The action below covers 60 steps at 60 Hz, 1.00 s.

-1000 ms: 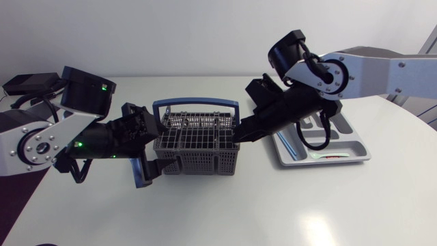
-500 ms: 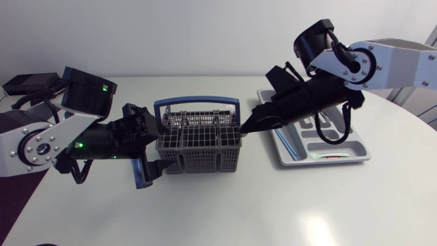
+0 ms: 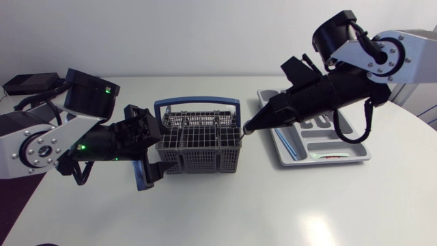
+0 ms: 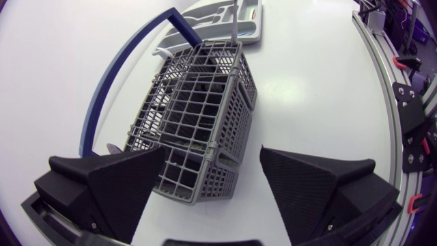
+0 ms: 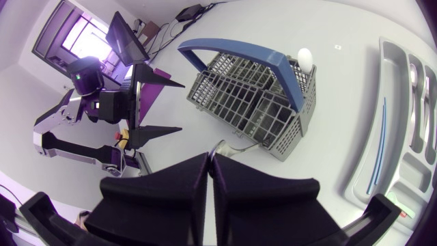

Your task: Unload the cutlery basket into the drawer organizer.

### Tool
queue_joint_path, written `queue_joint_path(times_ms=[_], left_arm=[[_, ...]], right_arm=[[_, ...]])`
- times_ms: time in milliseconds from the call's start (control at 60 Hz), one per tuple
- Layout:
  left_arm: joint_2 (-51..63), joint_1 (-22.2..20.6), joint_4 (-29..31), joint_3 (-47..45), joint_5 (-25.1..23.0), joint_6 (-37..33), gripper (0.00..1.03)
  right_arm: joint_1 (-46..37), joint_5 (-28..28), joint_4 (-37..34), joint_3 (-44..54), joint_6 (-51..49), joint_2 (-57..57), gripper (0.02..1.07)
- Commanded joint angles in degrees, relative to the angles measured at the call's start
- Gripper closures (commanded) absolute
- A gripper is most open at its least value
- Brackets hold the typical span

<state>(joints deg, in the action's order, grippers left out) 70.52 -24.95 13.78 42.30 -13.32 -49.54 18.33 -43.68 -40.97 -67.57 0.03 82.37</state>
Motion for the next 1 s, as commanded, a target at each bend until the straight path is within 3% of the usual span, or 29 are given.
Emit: queue_joint_path(times_ms=[0,500,783,983], left_arm=[[0.58,-0.54,-0.42,-1.08,0.40,-0.82,0.06],[0.58,-3.26,-0.42,-0.64,2.34,0.41,0.06],[0.05,-3.35,-0.33,-0.56,3.30,0.50,0.06],[-1.53,-3.35,0.81,-0.47,3.83,0.94,0.06]], right_arm=[[-0.40,-0.88,-1.39,-0.37,1.20,-2.04,1.01],[-4.18,0.44,-7.46,-0.63,-1.44,-10.30,1.01],[-8.13,17.49,-9.57,2.62,-8.73,-13.11,1.01],[-15.16,27.51,-4.12,8.60,-15.33,-9.95,1.01]])
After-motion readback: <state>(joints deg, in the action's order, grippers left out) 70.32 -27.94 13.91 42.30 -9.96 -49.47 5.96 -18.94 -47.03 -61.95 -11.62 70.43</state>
